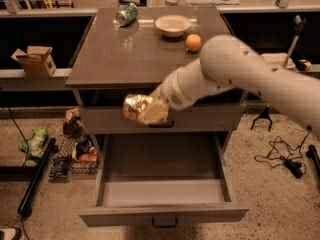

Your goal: Place orange can into middle drawer

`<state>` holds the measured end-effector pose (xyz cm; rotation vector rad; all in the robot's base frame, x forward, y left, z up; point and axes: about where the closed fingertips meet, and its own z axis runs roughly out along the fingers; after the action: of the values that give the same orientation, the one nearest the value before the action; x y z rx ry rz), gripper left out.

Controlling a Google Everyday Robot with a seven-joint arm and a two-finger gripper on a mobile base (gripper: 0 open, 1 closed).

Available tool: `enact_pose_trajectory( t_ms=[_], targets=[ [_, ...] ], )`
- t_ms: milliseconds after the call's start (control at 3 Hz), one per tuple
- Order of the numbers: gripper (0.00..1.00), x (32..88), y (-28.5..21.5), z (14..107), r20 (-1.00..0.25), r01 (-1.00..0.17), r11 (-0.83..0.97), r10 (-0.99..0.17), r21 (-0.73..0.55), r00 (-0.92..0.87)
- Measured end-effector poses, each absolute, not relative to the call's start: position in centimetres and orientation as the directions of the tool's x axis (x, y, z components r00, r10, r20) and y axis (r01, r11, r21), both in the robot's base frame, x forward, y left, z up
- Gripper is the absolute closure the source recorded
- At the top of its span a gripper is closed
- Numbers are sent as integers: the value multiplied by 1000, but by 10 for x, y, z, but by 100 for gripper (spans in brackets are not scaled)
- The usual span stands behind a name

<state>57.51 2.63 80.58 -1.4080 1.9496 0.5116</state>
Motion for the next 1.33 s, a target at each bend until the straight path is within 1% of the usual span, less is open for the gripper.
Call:
enact_pose_trajectory(
  t_ms=[333, 667, 1000, 1333],
  targets=[
    [100, 543, 31, 741, -661, -950, 311, -708, 24, -248],
    [100, 543, 31, 741, -661, -950, 311, -708, 24, -248],
    [100, 530, 38, 705, -668, -969, 242, -713, 49, -212],
    [100, 509, 58, 640, -688, -994, 84, -717, 73, -111]
  ],
)
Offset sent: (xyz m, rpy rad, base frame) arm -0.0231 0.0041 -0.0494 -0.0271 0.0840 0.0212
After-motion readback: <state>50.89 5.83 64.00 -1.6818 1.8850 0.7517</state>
